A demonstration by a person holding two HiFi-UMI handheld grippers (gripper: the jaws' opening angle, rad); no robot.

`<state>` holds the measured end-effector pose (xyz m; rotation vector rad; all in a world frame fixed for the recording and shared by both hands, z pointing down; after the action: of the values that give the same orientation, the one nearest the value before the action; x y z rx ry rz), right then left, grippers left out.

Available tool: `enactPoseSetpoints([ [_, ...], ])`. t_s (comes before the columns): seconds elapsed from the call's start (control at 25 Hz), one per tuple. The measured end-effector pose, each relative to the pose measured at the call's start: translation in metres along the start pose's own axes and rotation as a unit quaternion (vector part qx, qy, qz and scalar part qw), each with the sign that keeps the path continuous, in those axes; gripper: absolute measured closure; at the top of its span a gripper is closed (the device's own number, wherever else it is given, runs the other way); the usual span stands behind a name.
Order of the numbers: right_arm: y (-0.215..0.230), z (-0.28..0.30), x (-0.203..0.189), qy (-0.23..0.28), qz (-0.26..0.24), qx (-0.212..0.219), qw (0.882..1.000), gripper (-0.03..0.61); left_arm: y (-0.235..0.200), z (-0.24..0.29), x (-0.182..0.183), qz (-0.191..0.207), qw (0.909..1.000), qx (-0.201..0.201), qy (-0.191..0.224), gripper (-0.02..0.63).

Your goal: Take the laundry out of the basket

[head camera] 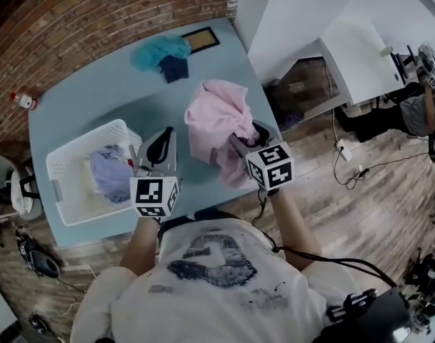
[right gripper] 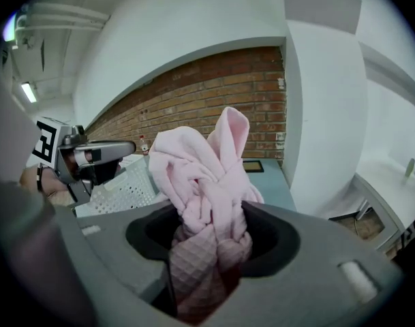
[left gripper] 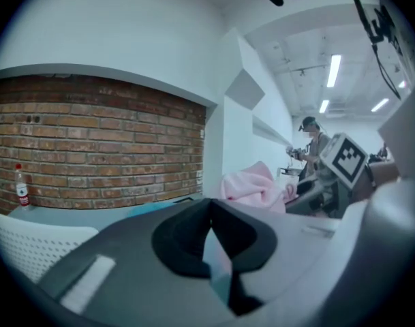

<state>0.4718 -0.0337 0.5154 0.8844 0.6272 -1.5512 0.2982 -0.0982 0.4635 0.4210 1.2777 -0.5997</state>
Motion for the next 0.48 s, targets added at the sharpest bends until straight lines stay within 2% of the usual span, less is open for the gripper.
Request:
enactPoseSetpoints([
  [0.16,0.004,0.029,-0.027,-0.046,-0.006,0.008,0.999,0.339,0.000,0.007,-0.008,-0.002,1.0000,-0.001,-0.010,0.623],
  [0.48,0.004,0.070,-0.060,-0.093,-0.005,0.017,0.995,0.335,-0.005,0.023,-0.021,-0.014,0.9997,0.000,-0.019,0.621],
])
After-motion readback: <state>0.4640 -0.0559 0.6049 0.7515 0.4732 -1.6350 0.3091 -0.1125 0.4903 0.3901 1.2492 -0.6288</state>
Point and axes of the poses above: the fingertips, and each gripper's own axes: z forward along the fingers, y to its right, x out of its top, the point moved 2 cm from there along -z, backward along the fingers, and after that the axes turned 1 degree about -z, right-handed, at the moved point
